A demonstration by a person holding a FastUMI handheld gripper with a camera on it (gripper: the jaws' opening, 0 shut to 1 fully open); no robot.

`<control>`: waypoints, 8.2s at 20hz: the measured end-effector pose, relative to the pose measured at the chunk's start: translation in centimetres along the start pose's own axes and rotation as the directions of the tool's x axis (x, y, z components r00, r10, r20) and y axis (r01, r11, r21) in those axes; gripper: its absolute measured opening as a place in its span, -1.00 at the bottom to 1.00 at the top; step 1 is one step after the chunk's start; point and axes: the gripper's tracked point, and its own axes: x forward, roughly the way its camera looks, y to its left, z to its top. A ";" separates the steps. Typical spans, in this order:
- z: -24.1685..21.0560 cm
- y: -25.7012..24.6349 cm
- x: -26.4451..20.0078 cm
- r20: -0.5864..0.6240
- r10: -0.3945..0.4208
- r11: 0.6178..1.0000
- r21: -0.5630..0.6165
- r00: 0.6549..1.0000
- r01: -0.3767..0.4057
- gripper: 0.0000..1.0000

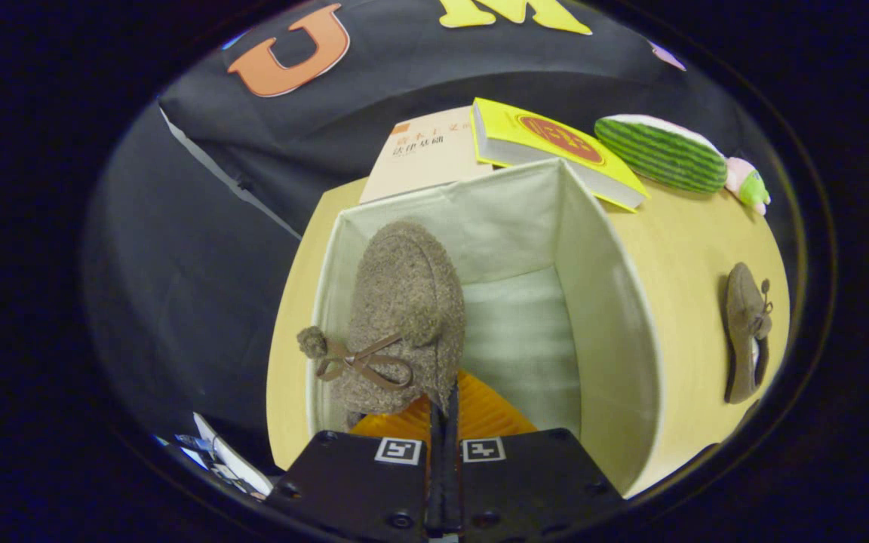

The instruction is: Open the storage box then place both shoes into the box .Put the left shoe in first, then the right shoe, with the right side of both shoes facing outward in a uniform manner.

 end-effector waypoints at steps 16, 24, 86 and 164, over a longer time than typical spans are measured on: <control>1.7 -3.3 -5.5 0.087 -0.044 0.998 -0.041 0.995 0.048 0.95; 4.5 -10.8 -14.4 0.122 -0.078 0.994 -0.063 0.989 0.086 0.95; 5.0 -18.7 -21.6 0.029 -0.120 0.992 0.035 0.992 0.119 -0.87; -7.2 -14.1 -42.1 0.916 -0.002 0.967 -0.100 0.401 0.235 1.00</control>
